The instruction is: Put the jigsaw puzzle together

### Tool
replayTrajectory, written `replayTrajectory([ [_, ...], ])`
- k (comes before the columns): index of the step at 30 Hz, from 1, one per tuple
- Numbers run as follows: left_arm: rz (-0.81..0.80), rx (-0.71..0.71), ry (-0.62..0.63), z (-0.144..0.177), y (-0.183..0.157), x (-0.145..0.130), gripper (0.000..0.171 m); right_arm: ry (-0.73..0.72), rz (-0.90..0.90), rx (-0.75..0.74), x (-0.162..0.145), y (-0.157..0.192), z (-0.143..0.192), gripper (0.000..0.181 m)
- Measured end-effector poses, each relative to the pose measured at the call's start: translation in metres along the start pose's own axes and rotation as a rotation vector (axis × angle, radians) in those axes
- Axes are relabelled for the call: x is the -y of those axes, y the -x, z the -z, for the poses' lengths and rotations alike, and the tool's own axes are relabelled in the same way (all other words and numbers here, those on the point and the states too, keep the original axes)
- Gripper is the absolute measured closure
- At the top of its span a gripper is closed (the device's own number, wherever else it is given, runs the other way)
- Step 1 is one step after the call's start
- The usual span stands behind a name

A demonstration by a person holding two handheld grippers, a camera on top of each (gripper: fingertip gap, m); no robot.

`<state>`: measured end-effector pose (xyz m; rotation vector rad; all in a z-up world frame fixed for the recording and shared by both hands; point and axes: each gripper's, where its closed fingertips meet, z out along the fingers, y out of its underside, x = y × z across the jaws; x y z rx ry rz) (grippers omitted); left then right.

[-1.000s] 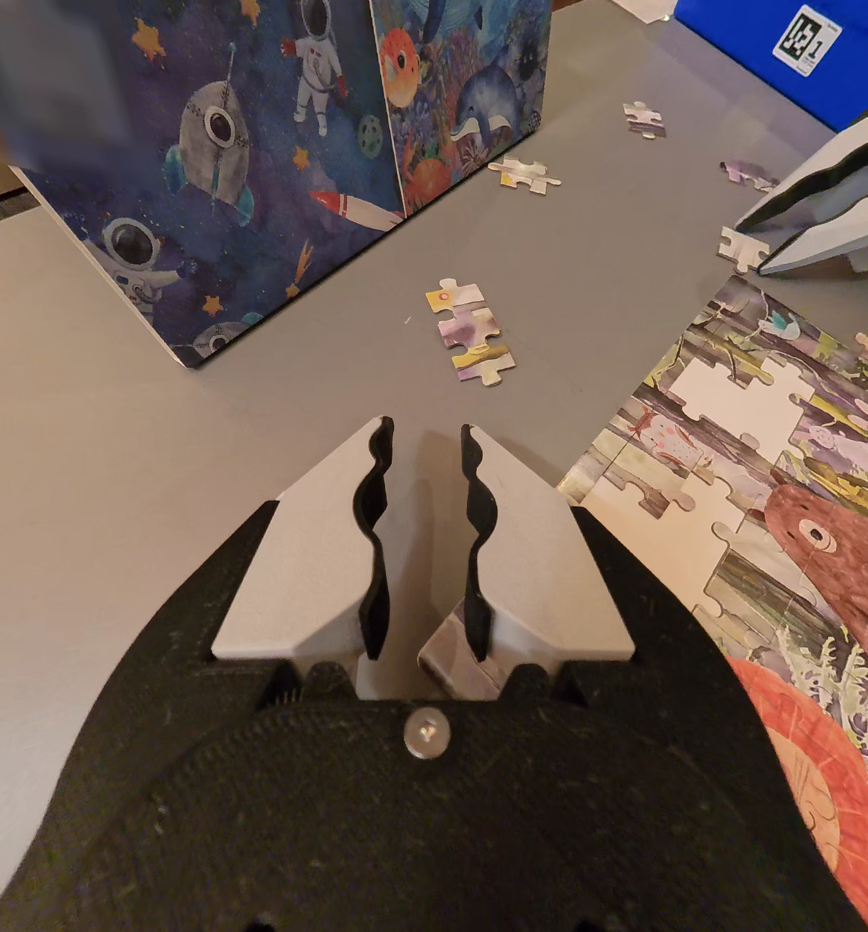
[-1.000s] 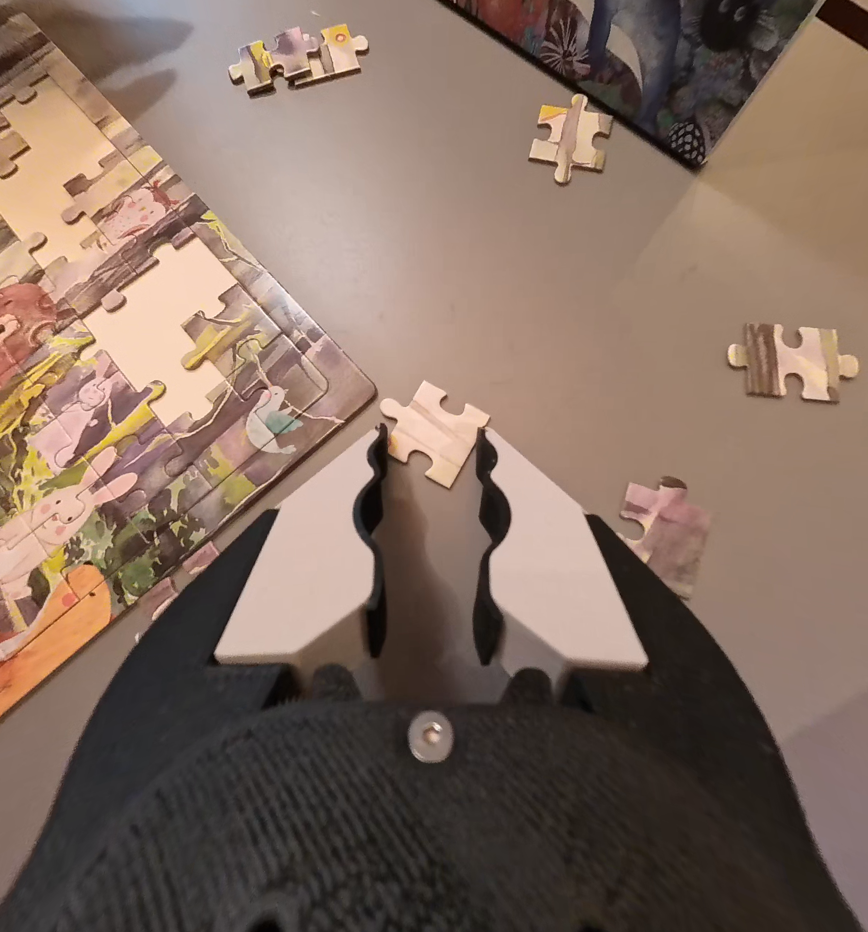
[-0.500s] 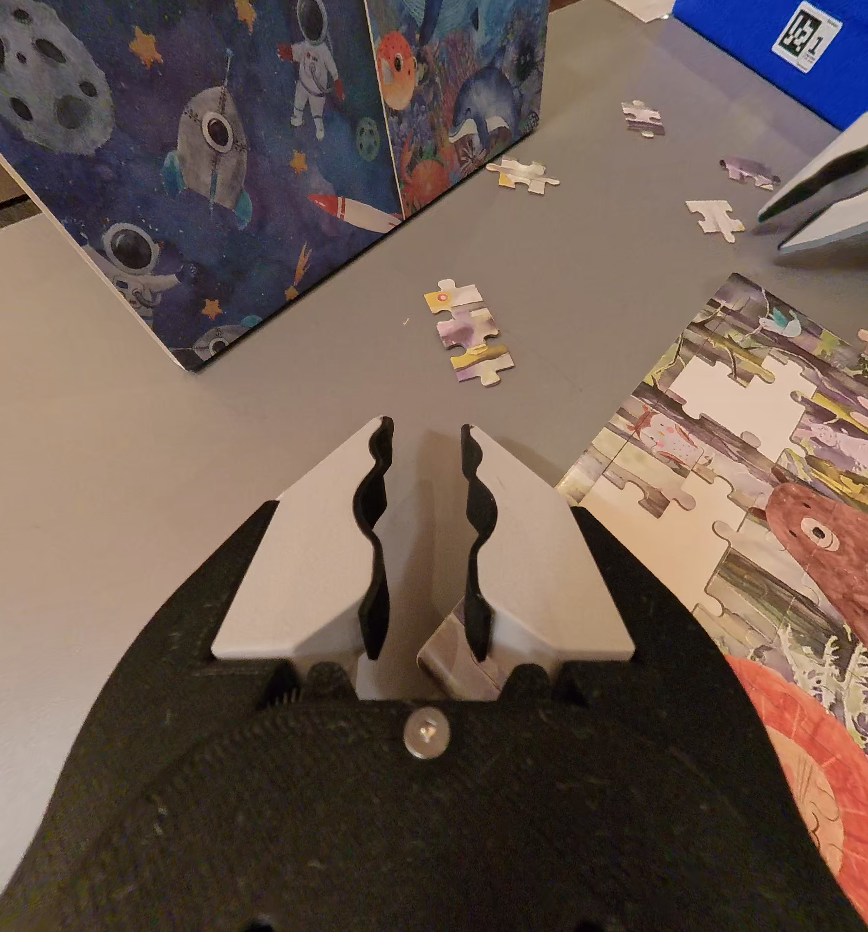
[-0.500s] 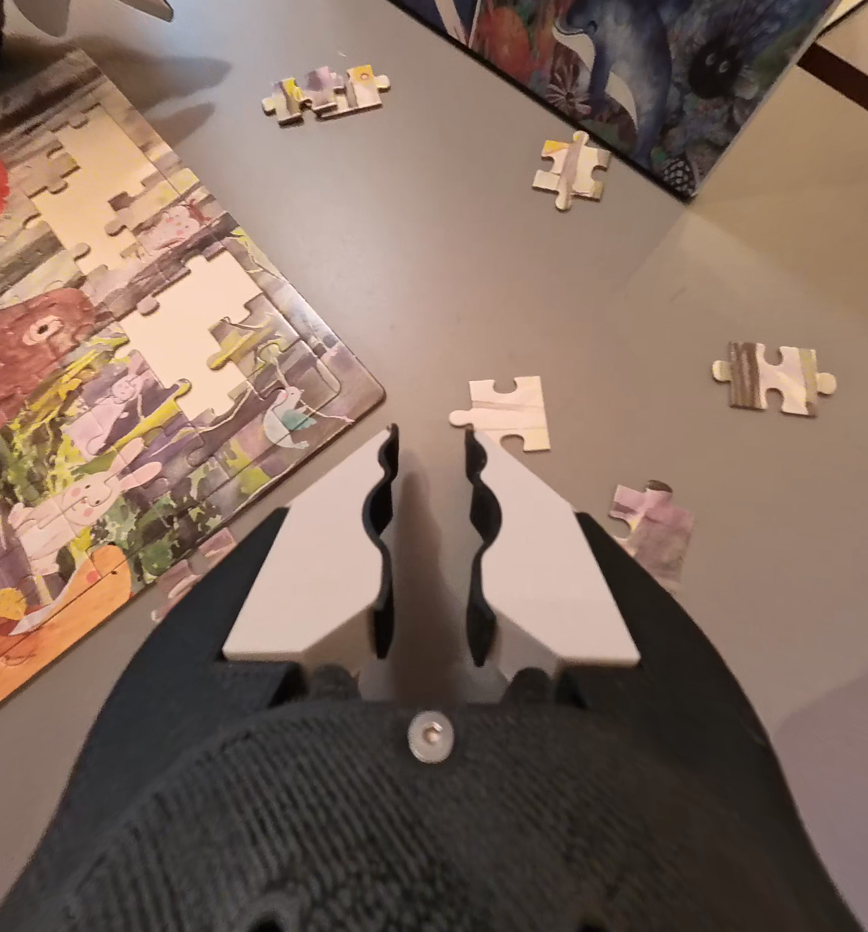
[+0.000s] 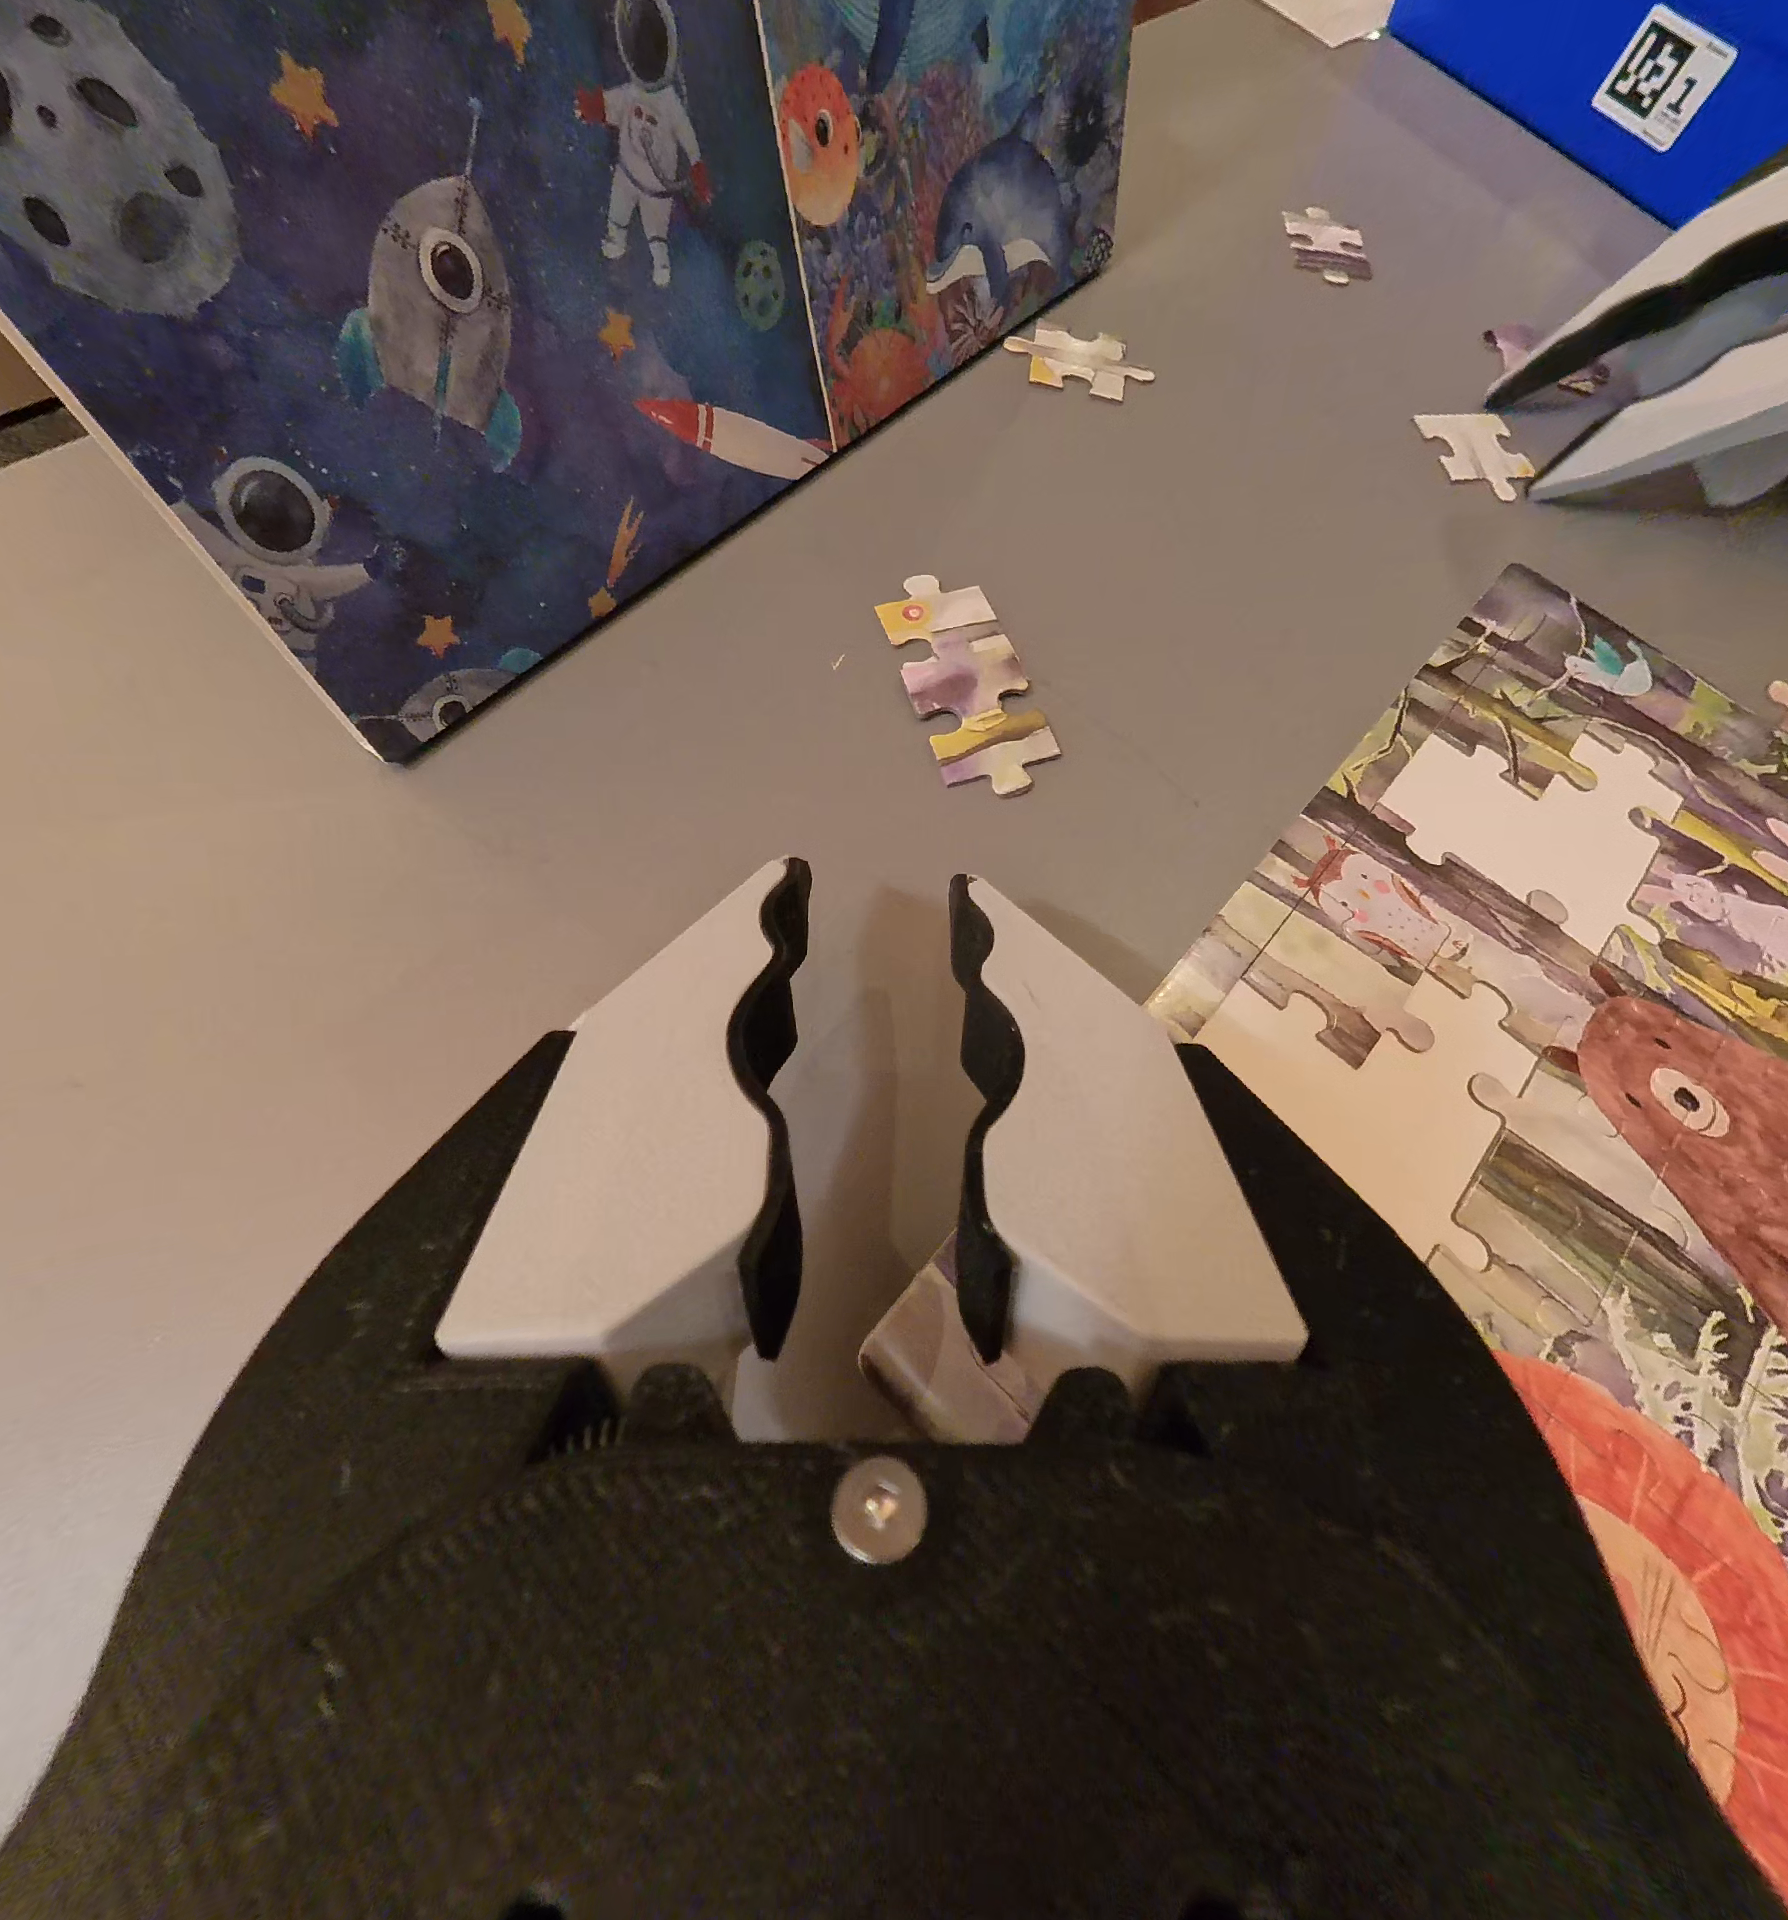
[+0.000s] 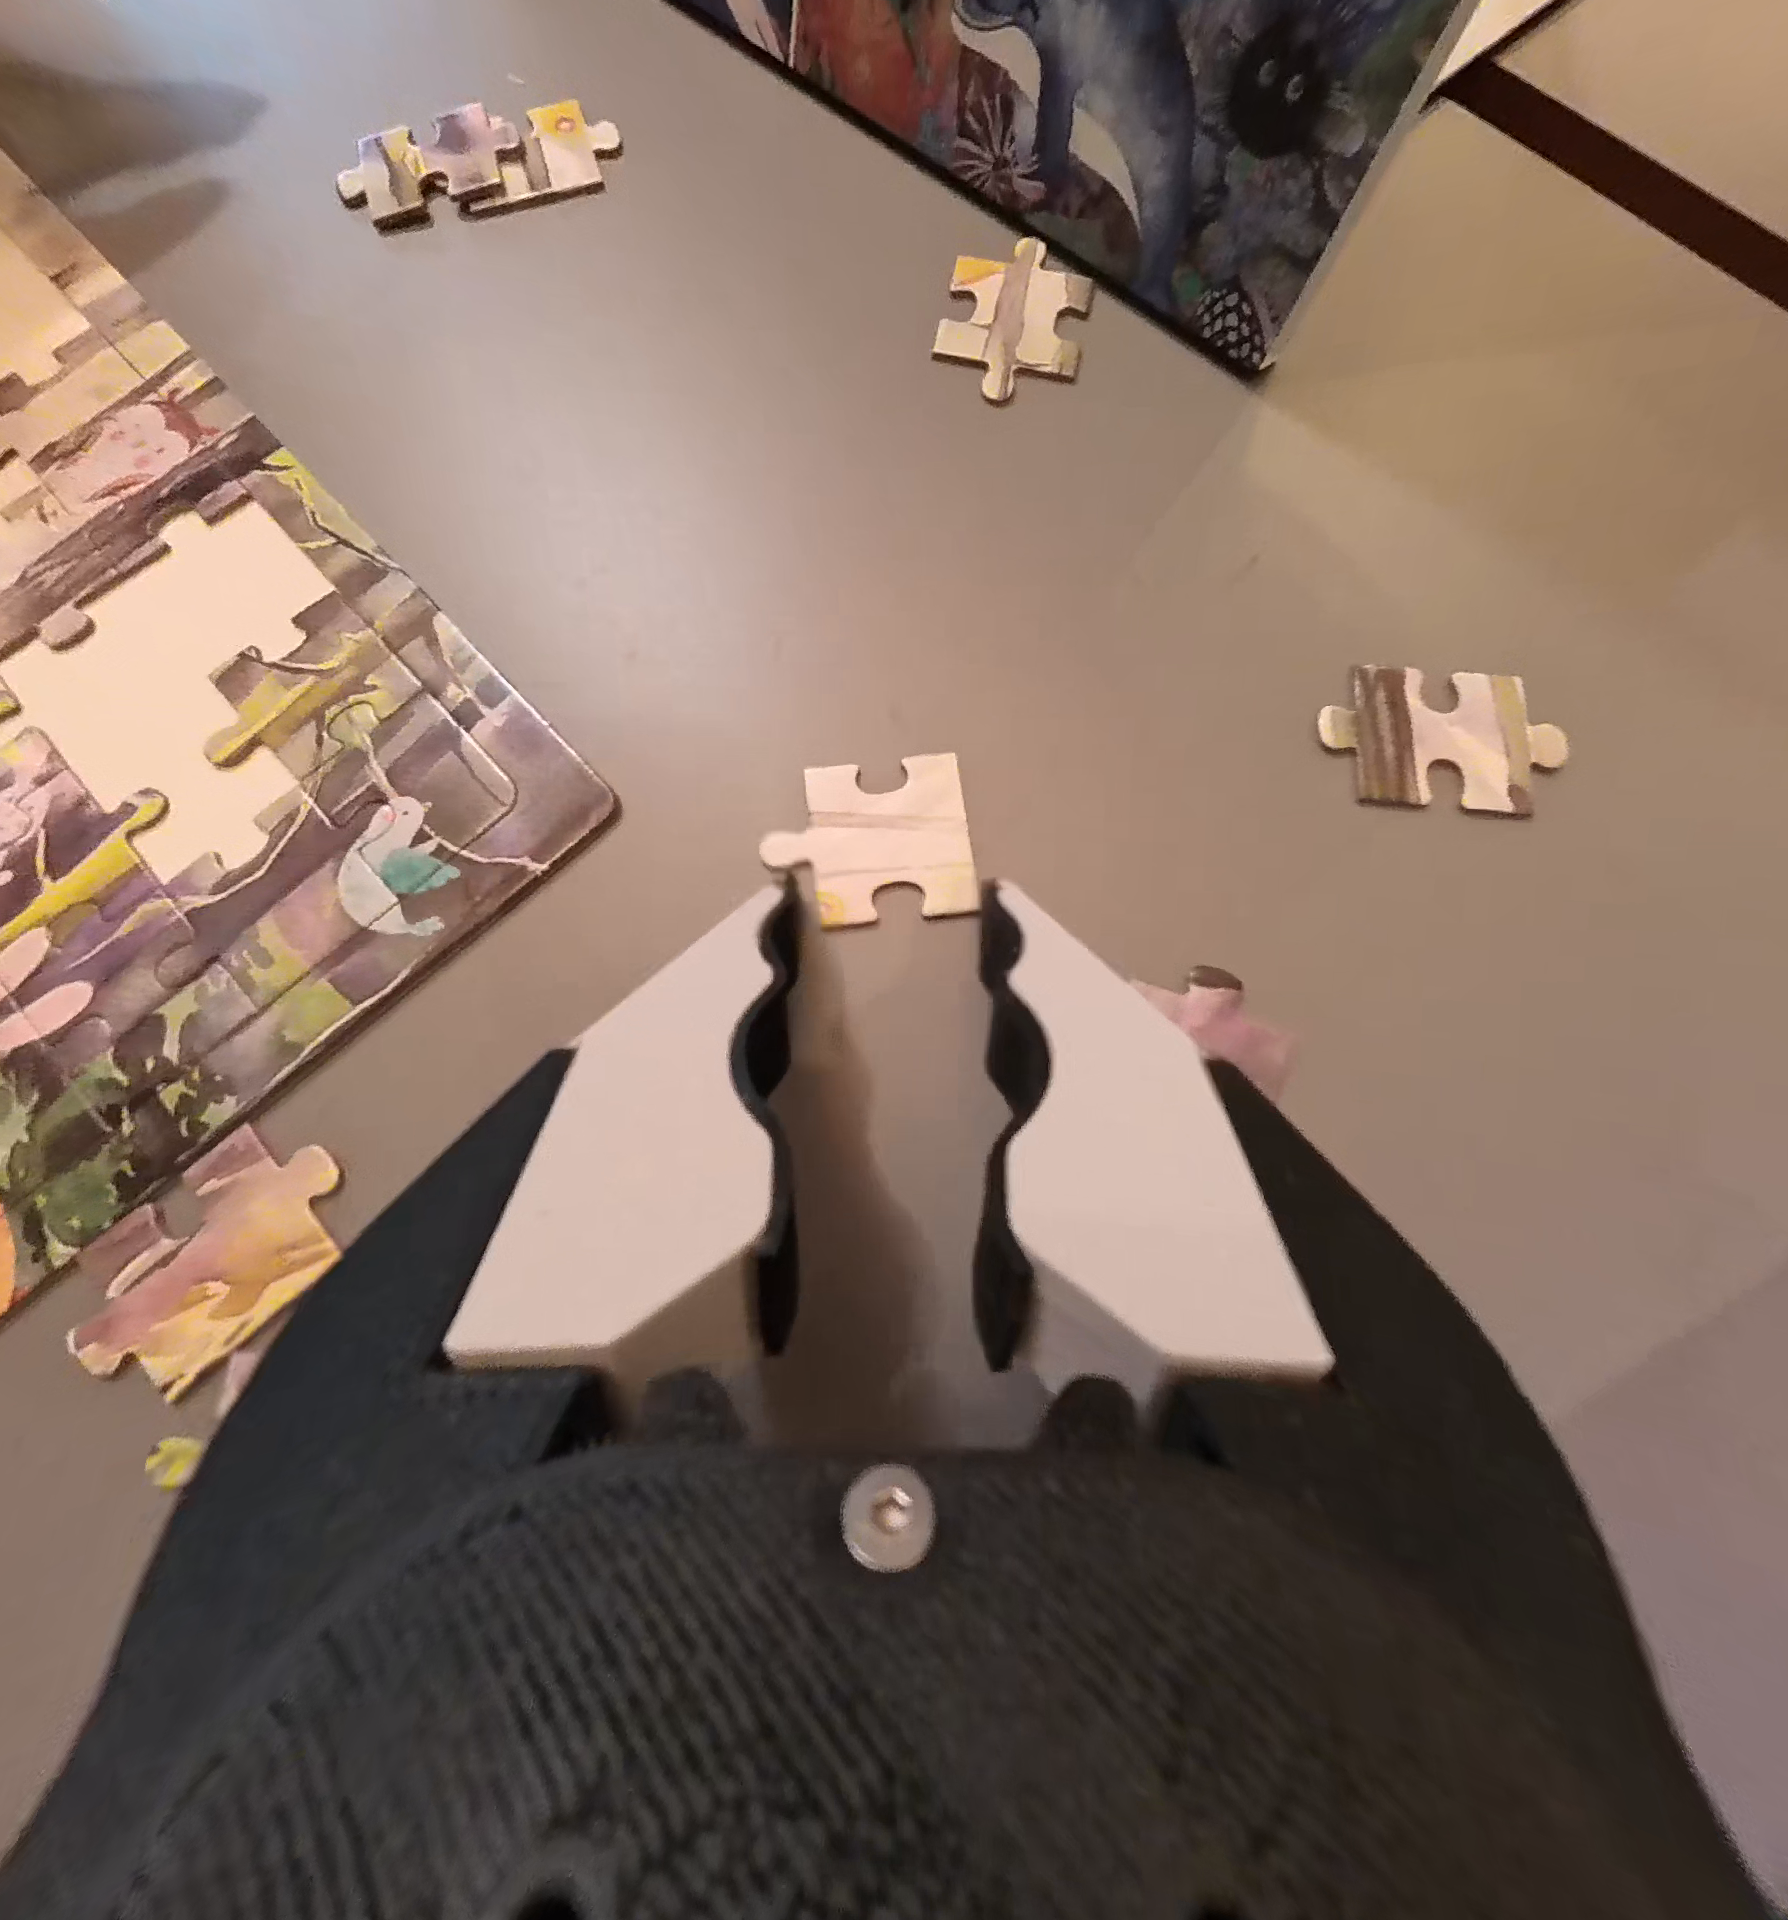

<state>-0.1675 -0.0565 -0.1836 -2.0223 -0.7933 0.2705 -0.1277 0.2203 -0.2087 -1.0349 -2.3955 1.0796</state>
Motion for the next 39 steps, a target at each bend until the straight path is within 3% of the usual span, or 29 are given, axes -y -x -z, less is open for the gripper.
replayTrajectory([
  [14, -0.004, 0.001, -0.005, 0.001, 0.0, 0.001, 0.147, 0.018, 0.02, 0.006, 0.002, 0.014, 0.0, 0.153],
  [16, -0.007, 0.002, -0.005, 0.001, -0.001, 0.001, 0.147, -0.003, 0.018, 0.033, 0.006, 0.02, 0.0, 0.17],
  [19, -0.012, 0.002, -0.003, 0.0, -0.001, 0.0, 0.146, -0.018, 0.007, 0.067, 0.01, 0.028, 0.001, 0.158],
  [23, -0.015, 0.003, 0.0, 0.0, -0.001, 0.0, 0.146, 0.004, 0.042, -0.014, 0.007, 0.018, 0.0, 0.153],
  [28, -0.01, 0.002, 0.002, 0.0, -0.001, 0.0, 0.146, -0.001, 0.037, -0.02, 0.009, 0.013, -0.011, 0.125],
  [33, -0.012, 0.004, 0.003, 0.0, -0.001, 0.0, 0.146, -0.001, 0.038, 0.027, 0.012, 0.019, -0.013, 0.142],
  [39, -0.012, 0.003, 0.0, 0.0, -0.001, 0.0, 0.146, 0.014, 0.061, 0.011, 0.011, 0.021, -0.012, 0.143],
])
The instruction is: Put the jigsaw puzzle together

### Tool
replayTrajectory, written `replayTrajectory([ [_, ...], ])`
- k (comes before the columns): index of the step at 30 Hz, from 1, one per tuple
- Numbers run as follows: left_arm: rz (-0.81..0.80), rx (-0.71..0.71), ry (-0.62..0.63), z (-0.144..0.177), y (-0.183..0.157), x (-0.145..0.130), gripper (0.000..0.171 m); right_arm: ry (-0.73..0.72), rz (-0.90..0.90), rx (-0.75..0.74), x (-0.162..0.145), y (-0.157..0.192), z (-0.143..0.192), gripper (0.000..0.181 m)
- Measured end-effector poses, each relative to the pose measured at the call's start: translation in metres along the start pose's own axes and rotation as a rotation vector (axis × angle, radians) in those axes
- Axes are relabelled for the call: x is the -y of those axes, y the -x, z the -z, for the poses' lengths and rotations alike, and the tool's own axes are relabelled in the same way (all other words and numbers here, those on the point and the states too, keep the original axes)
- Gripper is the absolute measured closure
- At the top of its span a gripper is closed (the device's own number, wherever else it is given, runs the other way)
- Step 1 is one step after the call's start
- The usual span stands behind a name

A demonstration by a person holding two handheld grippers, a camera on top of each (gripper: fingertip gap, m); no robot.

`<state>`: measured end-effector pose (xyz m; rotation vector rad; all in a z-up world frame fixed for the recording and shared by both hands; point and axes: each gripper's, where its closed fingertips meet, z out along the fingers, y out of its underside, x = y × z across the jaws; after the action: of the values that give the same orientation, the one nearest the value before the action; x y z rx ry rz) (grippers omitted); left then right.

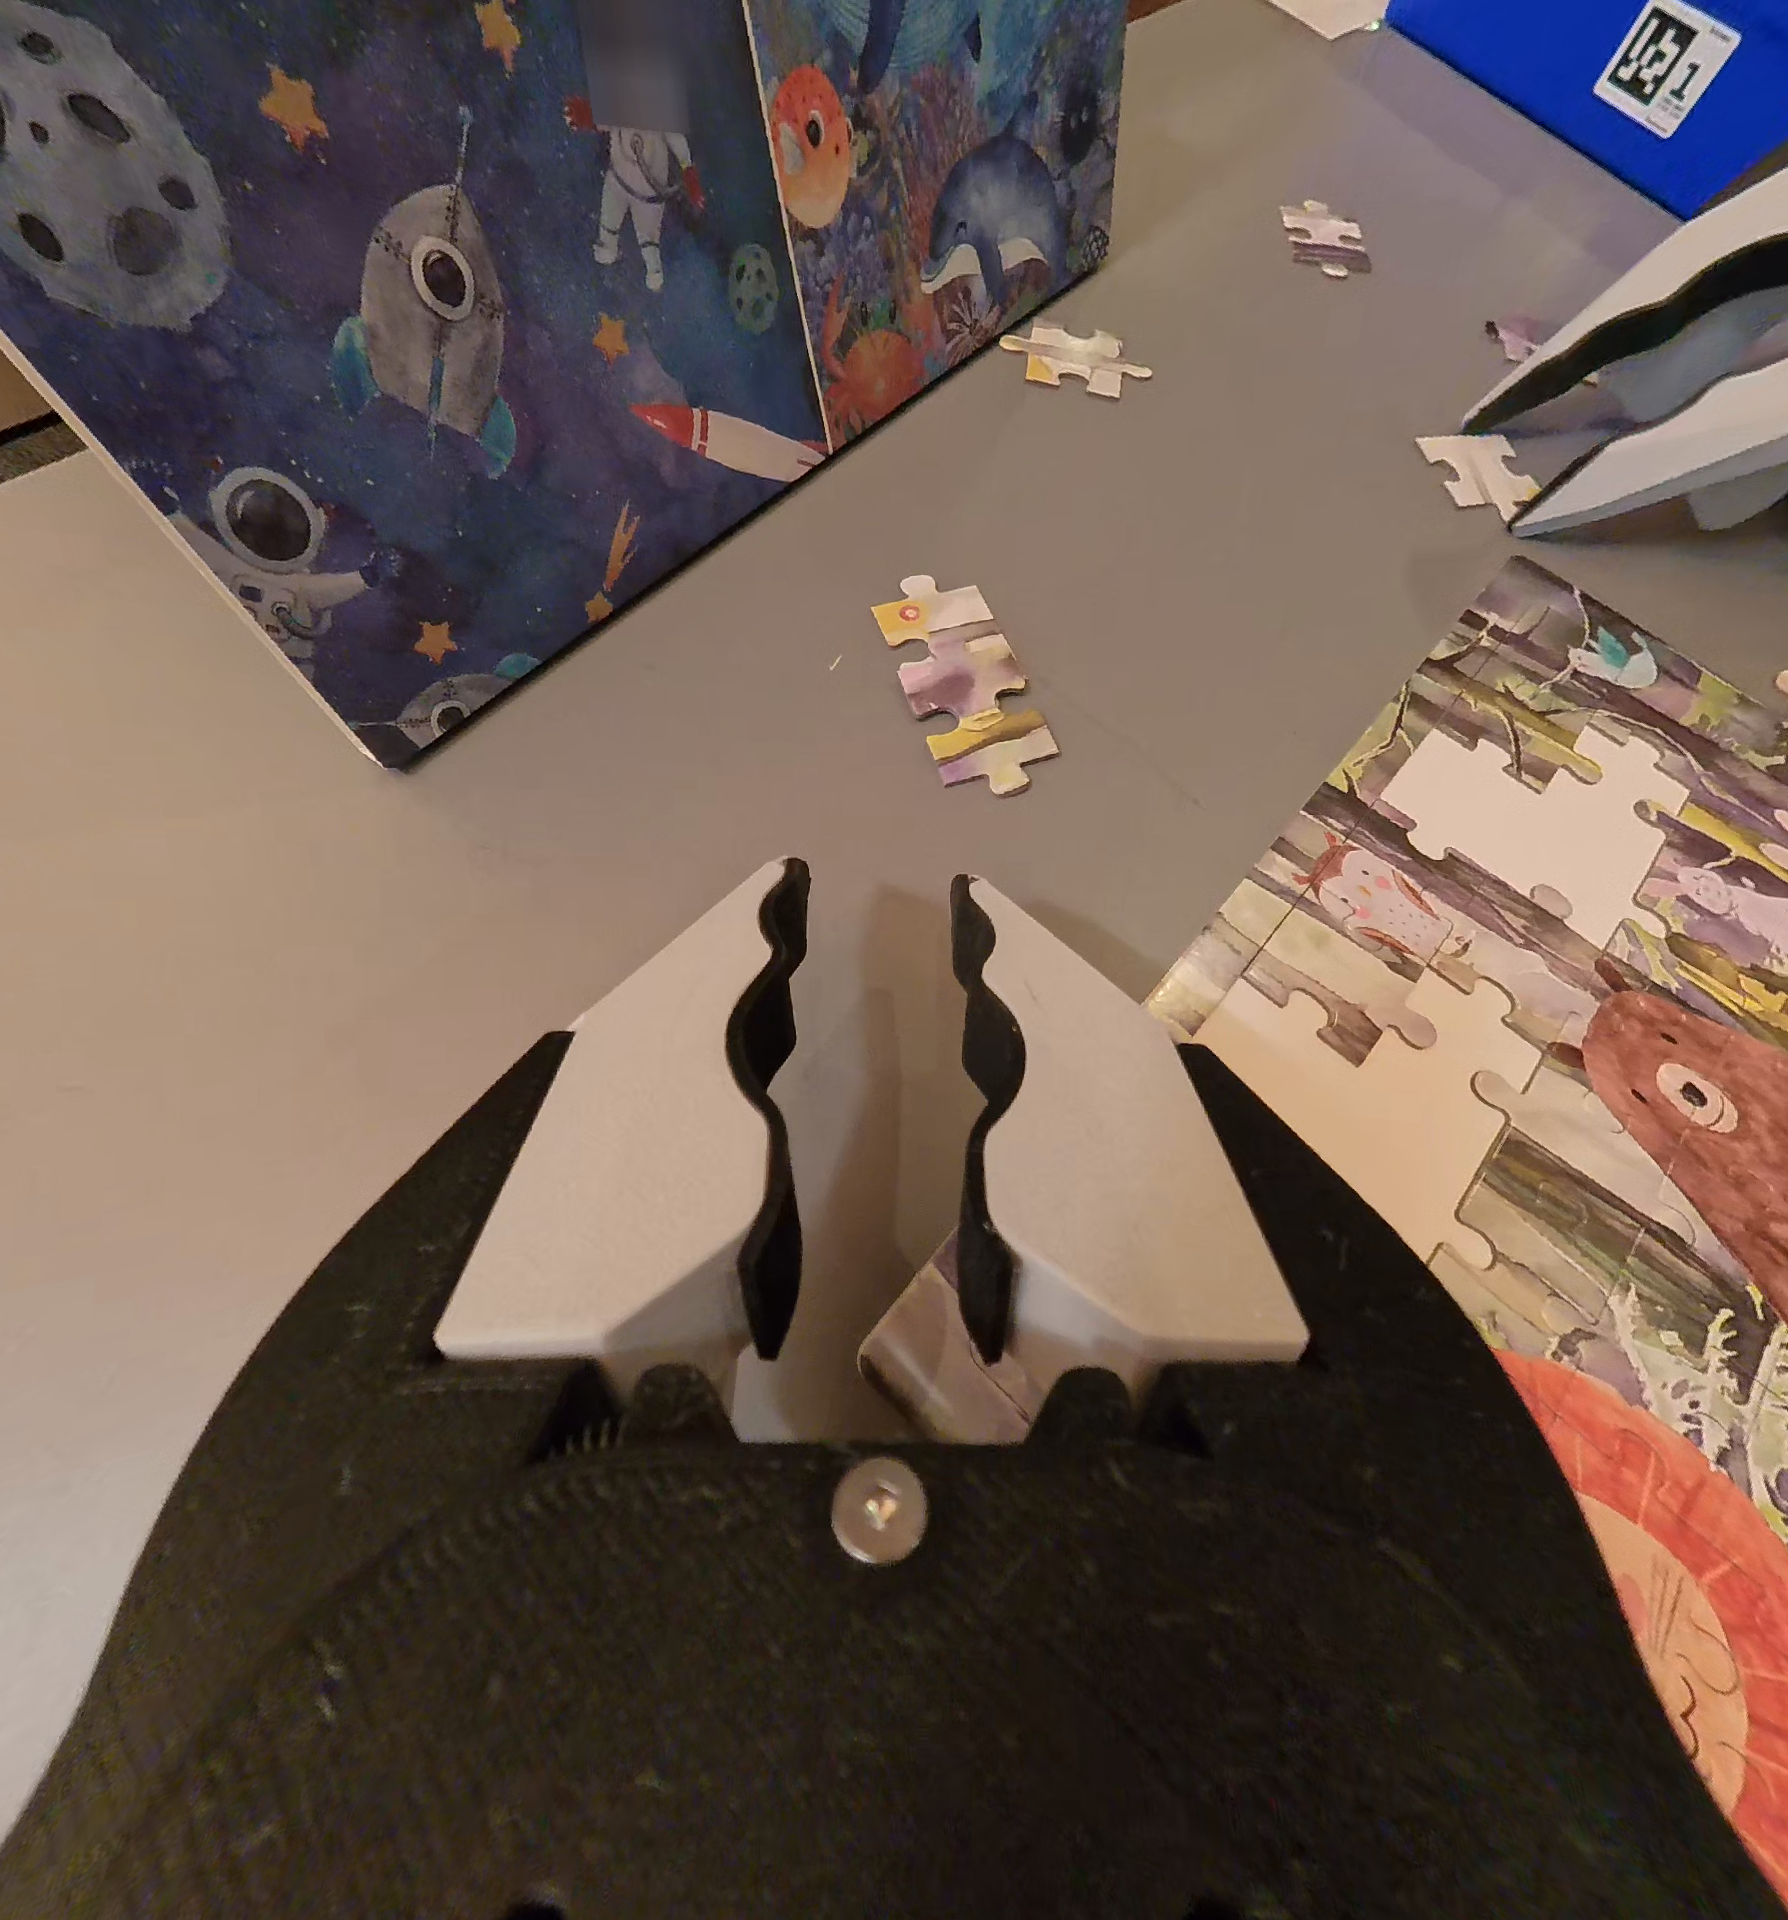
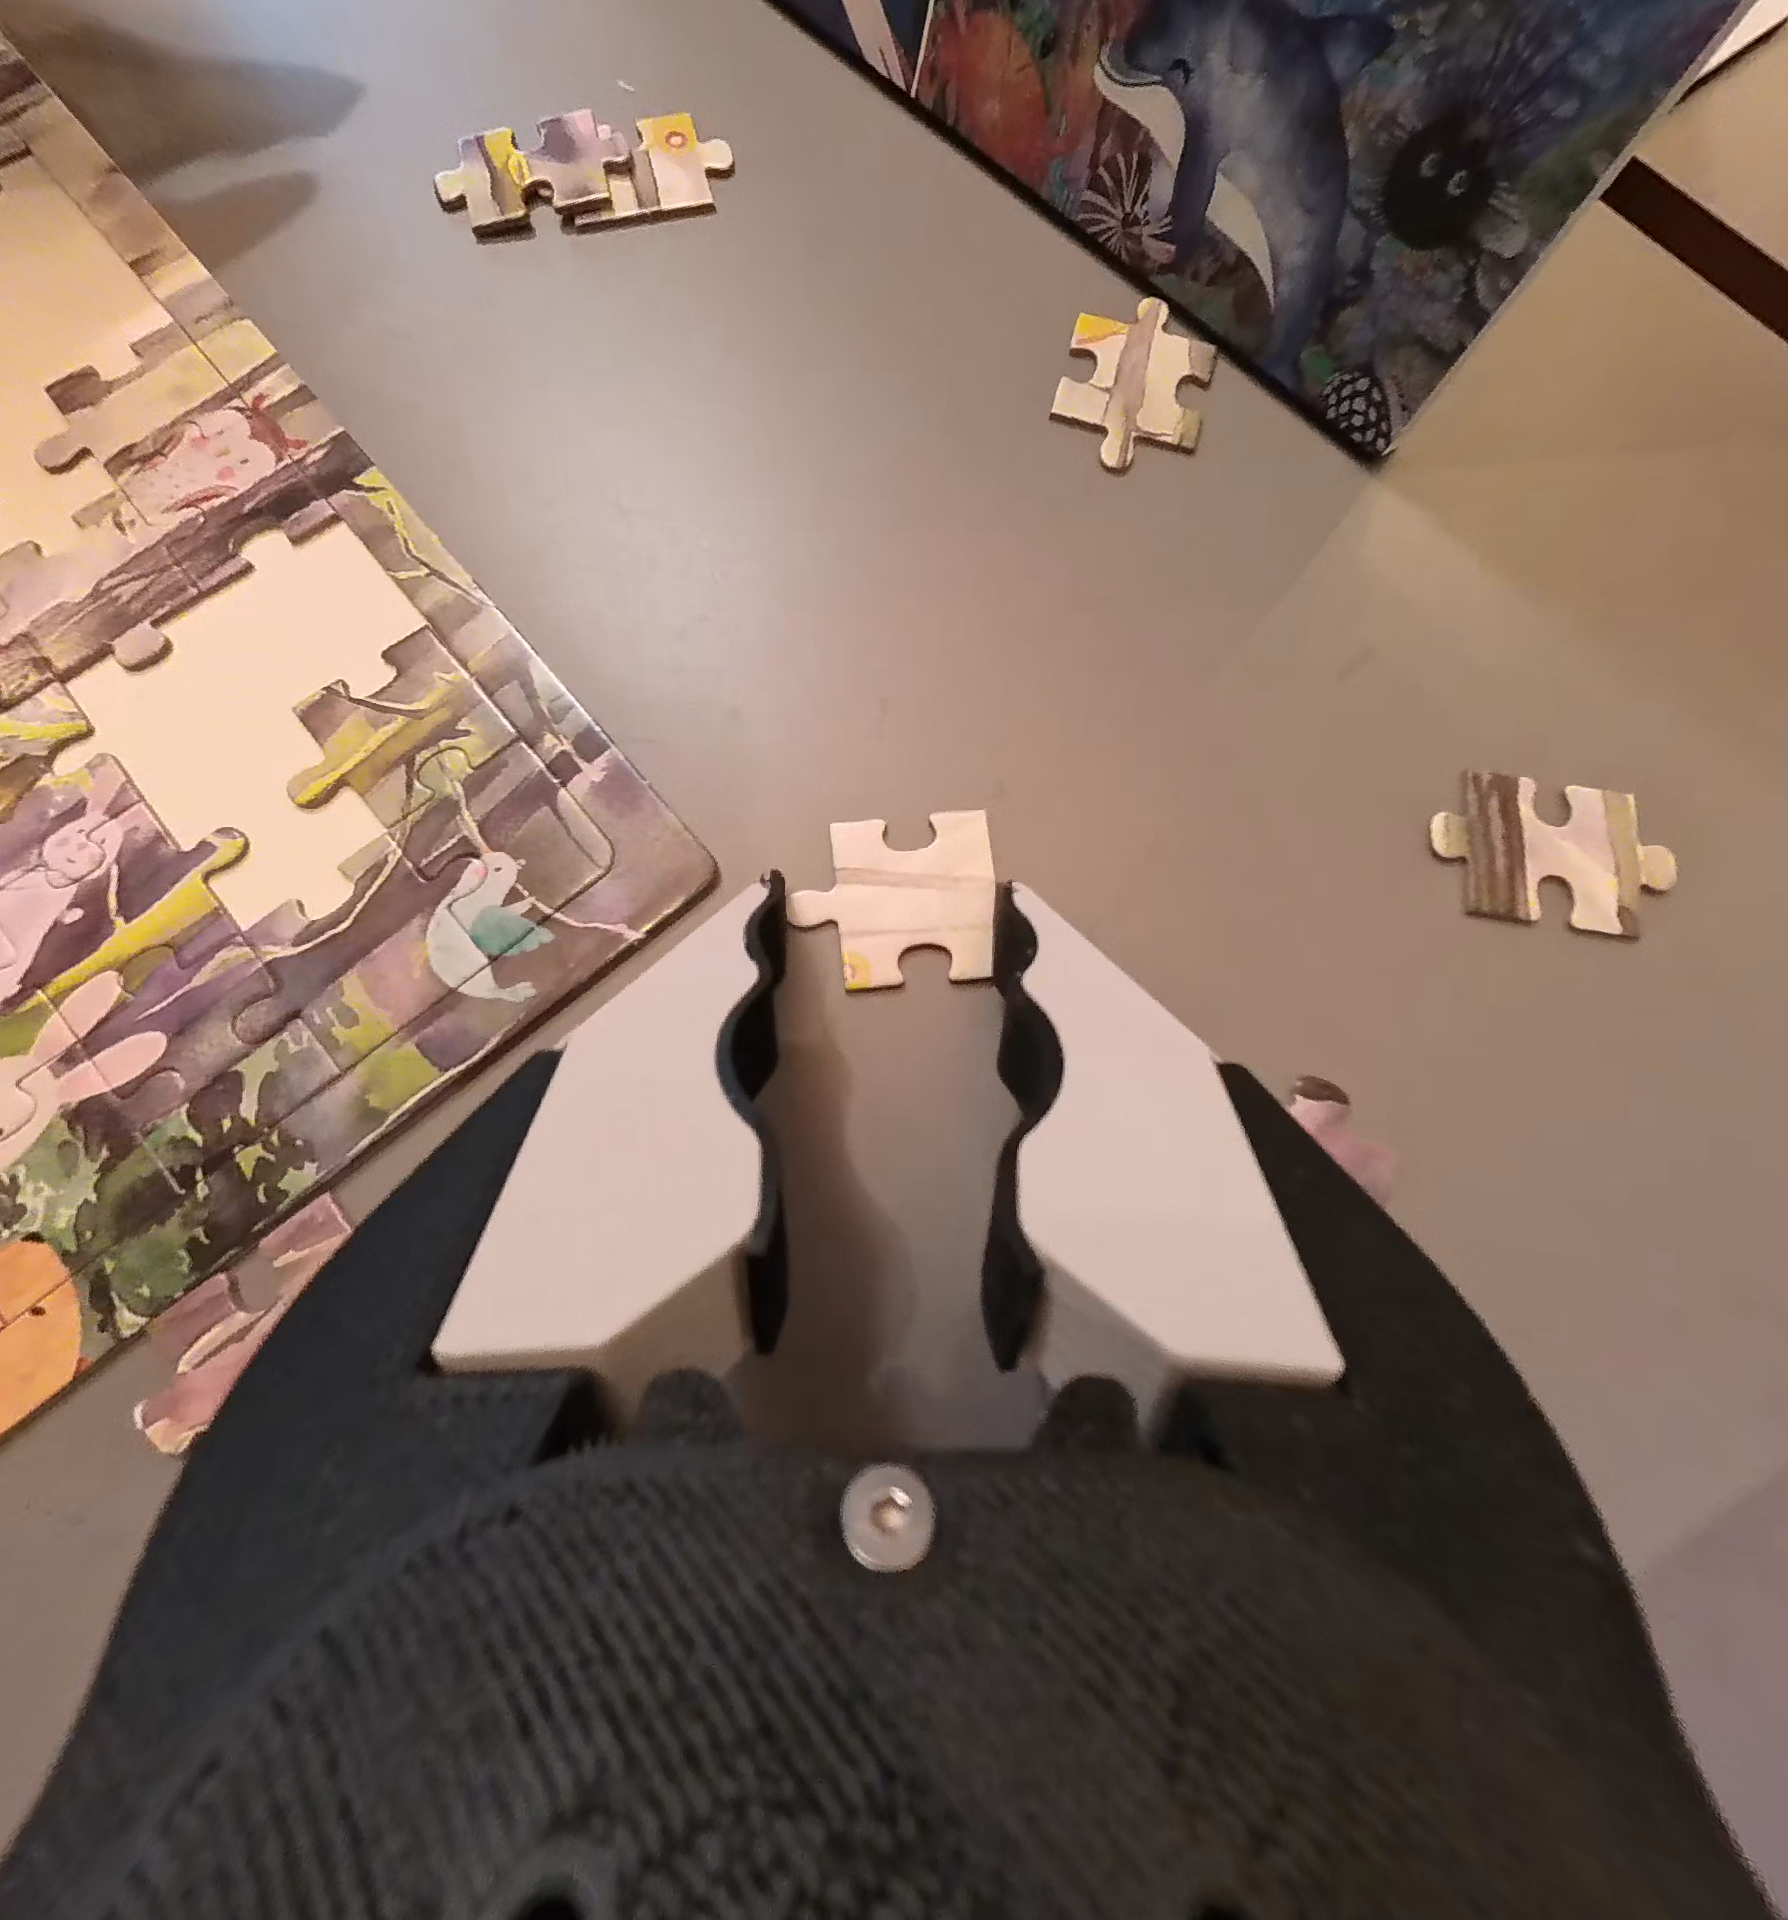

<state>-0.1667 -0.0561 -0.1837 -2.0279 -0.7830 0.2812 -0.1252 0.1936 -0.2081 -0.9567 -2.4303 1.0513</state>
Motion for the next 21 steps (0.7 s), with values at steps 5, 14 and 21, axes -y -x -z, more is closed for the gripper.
replayTrajectory([
  [5, -0.001, 0.0, 0.0, 0.0, 0.0, 0.0, 0.146, 0.008, 0.009, 0.004, -0.002, 0.002, 0.003, 0.142],
  [14, 0.002, -0.001, 0.002, 0.0, 0.0, 0.0, 0.146, -0.171, -0.002, 0.113, 0.044, 0.041, 0.016, 0.142],
  [21, 0.004, -0.002, -0.032, 0.004, -0.001, 0.005, 0.147, -0.229, 0.14, 0.33, 0.102, 0.148, -0.014, 0.142],
])
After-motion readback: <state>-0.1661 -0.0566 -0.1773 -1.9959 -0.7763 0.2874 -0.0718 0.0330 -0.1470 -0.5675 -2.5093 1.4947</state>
